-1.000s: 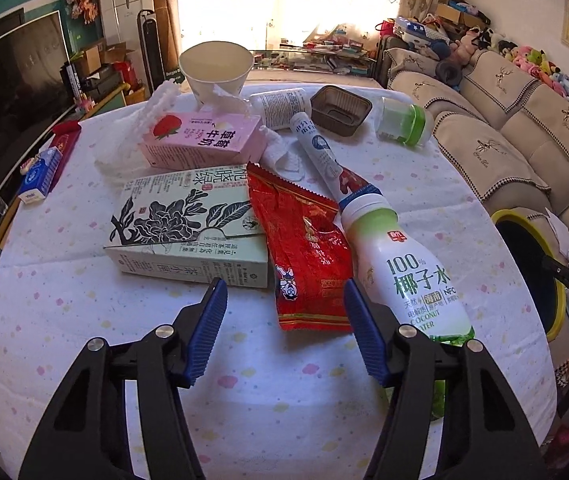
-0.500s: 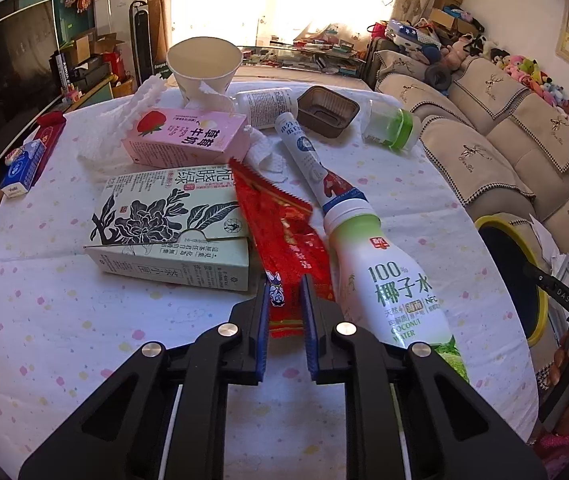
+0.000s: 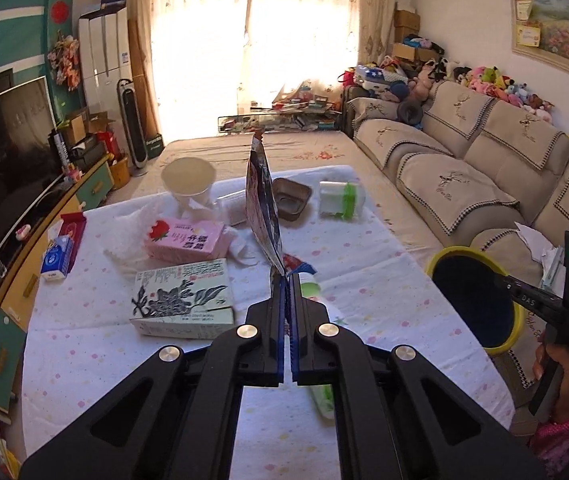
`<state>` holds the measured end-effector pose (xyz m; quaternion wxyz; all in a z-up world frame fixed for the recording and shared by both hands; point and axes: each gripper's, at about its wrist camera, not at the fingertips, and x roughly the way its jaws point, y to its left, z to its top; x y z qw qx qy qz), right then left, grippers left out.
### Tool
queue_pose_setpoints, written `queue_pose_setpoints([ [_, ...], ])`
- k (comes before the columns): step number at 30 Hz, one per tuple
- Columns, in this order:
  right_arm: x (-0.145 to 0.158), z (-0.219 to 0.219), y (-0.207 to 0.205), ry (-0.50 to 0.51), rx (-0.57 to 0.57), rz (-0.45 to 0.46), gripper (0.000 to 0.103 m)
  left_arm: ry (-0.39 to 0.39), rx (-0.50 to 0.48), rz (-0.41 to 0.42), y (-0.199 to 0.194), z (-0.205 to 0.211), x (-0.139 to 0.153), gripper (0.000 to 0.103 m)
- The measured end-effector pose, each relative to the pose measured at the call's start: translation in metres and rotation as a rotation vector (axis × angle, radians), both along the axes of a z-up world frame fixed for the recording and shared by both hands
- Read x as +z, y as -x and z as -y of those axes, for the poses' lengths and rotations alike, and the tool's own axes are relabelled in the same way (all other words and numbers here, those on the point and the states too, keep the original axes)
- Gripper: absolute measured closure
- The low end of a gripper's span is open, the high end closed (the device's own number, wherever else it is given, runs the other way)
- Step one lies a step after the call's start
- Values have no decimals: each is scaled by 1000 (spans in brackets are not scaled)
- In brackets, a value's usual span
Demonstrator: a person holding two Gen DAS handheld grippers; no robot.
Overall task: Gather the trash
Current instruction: 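Grasp the red snack packet with the left tool, then carry the red packet over the bin and open the left tool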
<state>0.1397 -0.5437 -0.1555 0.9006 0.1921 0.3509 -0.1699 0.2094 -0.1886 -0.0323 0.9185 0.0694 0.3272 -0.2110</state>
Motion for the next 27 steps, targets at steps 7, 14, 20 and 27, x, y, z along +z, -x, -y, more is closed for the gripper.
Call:
queue_pose_setpoints([
  [7, 15, 19, 36, 26, -58, 37, 73, 14, -231, -25, 22, 91, -1, 100],
  [14, 15, 38, 64, 4, -97, 52, 72, -27, -411, -123, 25, 204, -38, 100],
  [20, 14, 48, 75, -18, -119, 56, 72, -132, -459, -188, 11, 282, -90, 100],
  [27, 13, 51, 76, -30, -119, 56, 70, -204, -423, -210, -7, 319, -126, 64],
])
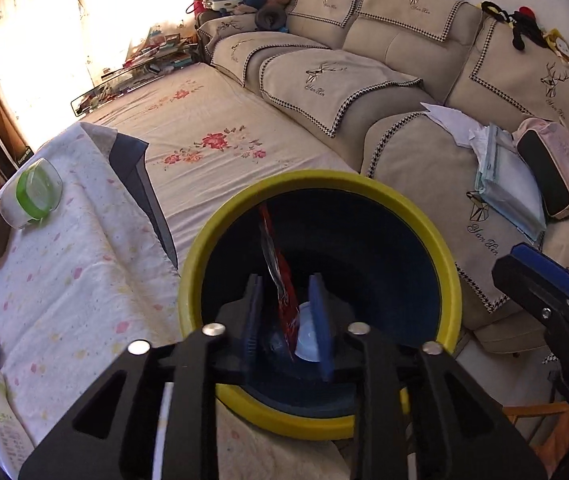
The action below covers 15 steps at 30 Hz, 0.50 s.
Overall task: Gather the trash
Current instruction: 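Carry the red packet over the bin and open the left tool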
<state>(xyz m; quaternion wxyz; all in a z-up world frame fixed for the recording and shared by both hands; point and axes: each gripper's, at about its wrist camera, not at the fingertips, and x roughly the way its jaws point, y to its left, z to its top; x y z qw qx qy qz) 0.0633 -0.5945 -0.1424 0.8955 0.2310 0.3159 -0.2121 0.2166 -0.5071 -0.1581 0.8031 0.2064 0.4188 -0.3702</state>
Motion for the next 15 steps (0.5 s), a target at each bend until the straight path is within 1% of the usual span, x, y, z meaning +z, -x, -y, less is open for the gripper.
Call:
queue_pose_setpoints([
  [1, 0, -1, -1, -1, 2, -1, 70, 4, 9, 3, -1, -1, 2, 57],
  [4, -1, -4, -2, -1, 9, -5, 70, 42, 18, 17, 0, -16, 17, 55],
  [6, -2, -8, -4, -2, 17, -9, 70, 84, 38, 41, 2, -35, 35, 51],
  [8, -2, -13, -6, 0, 28, -14, 69, 130, 59, 63, 4, -59, 52, 42],
  [12, -1, -27, -13, 9, 62, -24, 69, 218, 119, 100, 4, -117, 90, 34],
  [15, 2, -46, -21, 20, 106, -25, 67, 264, 198, 166, 1, -169, 116, 27],
])
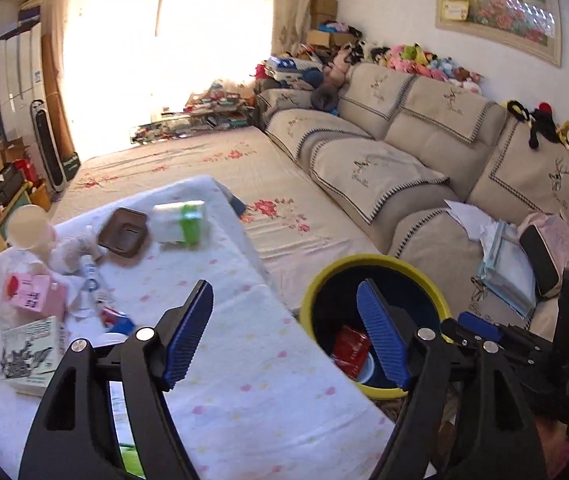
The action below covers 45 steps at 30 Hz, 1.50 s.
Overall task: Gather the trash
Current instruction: 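Carry the red packet over the bin and open the left tool, then grasp the coconut water bottle with the right tool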
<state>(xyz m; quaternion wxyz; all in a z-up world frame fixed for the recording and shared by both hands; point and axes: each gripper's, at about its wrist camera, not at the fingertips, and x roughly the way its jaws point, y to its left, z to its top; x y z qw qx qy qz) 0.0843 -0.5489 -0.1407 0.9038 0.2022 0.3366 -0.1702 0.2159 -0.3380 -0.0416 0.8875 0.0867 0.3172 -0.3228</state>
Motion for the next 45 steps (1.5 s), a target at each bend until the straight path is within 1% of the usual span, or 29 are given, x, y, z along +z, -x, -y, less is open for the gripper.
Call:
queue_pose_setpoints([
  [4, 6, -36, -15, 19, 90, 3, 65, 22, 151, 84, -13, -76, 24, 24],
  [6, 9, -57, -23, 15, 149, 17, 63, 27, 234, 113, -23, -112, 28, 22],
  [7, 11, -69, -27, 15, 180, 24, 61, 29, 273, 119, -29, -129, 29, 22],
  [10, 14, -109, -37, 11, 282, 51, 52, 36, 365, 112, -45, -177, 24, 22],
  [13, 19, -145, -44, 5, 352, 83, 50, 39, 428, 98, -57, -218, 11, 22],
  [15, 24, -168, -45, 2, 382, 126, 48, 28, 462, 102, -62, -238, 1, 22],
  [16, 26, -178, -44, 2, 395, 148, 45, 18, 477, 109, -63, -244, -4, 22],
  [18, 29, -202, -45, 19, 426, 179, 43, 6, 499, 124, -65, -254, -17, 22],
  [20, 29, -223, -48, 52, 445, 188, 38, 10, 520, 128, -70, -268, -27, 21],
  [21, 27, -232, -51, 60, 457, 181, 34, 13, 532, 134, -70, -272, -31, 21],
  [23, 22, -246, -58, 75, 470, 161, 33, 20, 560, 137, -75, -281, -42, 21],
  [26, 12, -258, -70, 85, 466, 116, 33, 26, 569, 116, -82, -288, -53, 21],
  [32, -9, -272, -91, 83, 453, 11, 33, 44, 561, 94, -86, -291, -61, 19],
  [36, -18, -274, -99, 64, 458, -42, 33, 47, 559, 102, -86, -290, -61, 17],
  [38, -20, -274, -101, 58, 453, -56, 35, 49, 557, 105, -85, -290, -62, 17],
  [41, -21, -274, -104, 56, 449, -70, 48, 47, 553, 108, -84, -290, -63, 17],
  [43, -21, -273, -105, 56, 447, -68, 49, 46, 551, 110, -83, -290, -62, 17],
  [45, -16, -271, -101, 69, 443, -44, 49, 45, 551, 115, -82, -289, -62, 17],
])
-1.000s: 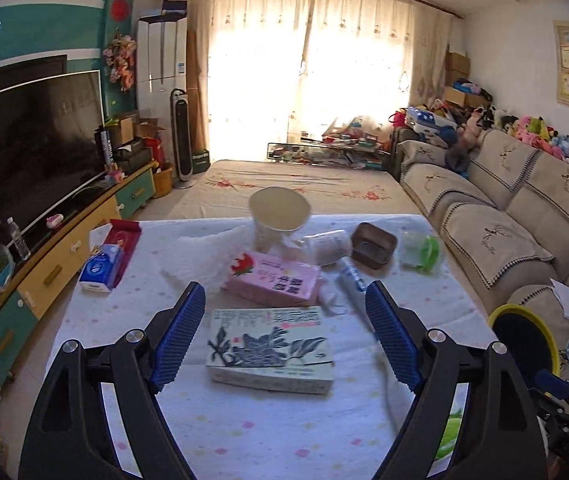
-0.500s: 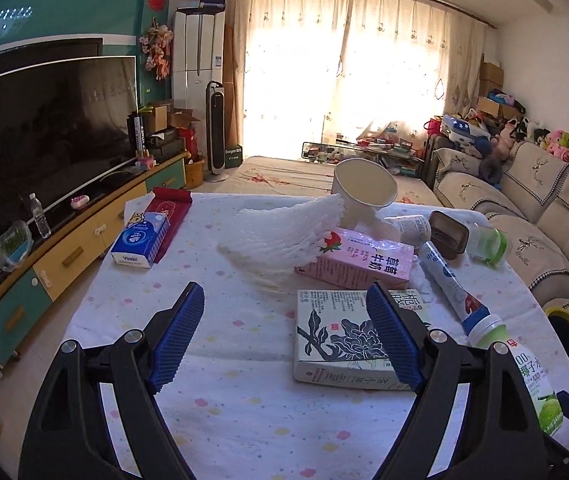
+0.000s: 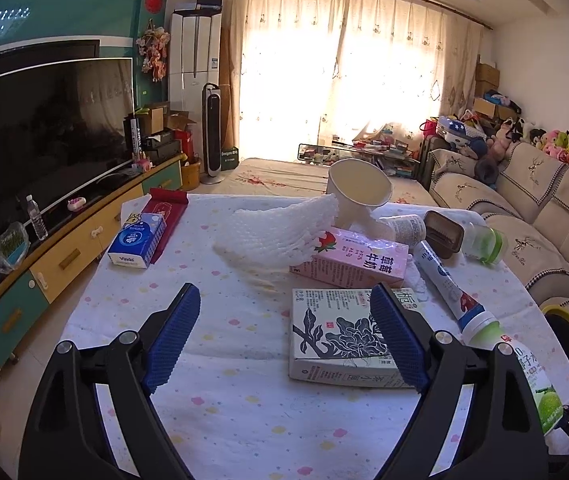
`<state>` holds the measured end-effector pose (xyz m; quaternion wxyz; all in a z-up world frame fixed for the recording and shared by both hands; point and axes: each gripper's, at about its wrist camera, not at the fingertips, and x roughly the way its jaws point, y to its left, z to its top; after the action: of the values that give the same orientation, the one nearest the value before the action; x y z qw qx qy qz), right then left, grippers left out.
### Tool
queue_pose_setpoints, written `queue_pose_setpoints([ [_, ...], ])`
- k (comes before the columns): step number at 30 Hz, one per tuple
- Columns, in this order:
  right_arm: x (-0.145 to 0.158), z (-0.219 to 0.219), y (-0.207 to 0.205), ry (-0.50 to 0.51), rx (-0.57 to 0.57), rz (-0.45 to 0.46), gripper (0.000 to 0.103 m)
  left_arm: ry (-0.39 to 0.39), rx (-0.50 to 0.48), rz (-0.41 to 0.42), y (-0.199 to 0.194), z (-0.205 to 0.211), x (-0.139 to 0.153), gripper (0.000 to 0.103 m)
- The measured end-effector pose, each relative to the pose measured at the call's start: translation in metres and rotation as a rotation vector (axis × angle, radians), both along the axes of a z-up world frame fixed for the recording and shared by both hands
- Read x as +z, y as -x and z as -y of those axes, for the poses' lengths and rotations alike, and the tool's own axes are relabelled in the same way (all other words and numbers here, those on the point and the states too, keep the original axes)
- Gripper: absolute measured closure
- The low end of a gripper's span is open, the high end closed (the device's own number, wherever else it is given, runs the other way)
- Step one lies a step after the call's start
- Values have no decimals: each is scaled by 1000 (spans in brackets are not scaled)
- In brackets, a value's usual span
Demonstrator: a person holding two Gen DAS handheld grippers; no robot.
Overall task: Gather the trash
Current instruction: 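Grasp the coconut water bottle with the right tool, then lift the bottle, carry it over the bin and release it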
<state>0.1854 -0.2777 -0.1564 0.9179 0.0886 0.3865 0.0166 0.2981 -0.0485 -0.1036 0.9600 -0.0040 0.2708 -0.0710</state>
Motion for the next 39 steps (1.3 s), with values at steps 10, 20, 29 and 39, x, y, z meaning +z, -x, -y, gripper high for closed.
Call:
queue_pose_setpoints([
  [10, 58, 25, 34, -2, -30, 210, 54, 2, -2, -2, 1, 0, 0, 17],
  [20, 73, 37, 40, -27, -21, 231, 54, 4, -8, -3, 2, 2, 0, 17],
  [29, 81, 62, 44, -75, -52, 239, 54, -1, -19, -9, 2, 5, -2, 17],
  [39, 94, 119, 54, -88, -184, 282, 54, -15, -24, -18, 0, 9, -6, 17],
])
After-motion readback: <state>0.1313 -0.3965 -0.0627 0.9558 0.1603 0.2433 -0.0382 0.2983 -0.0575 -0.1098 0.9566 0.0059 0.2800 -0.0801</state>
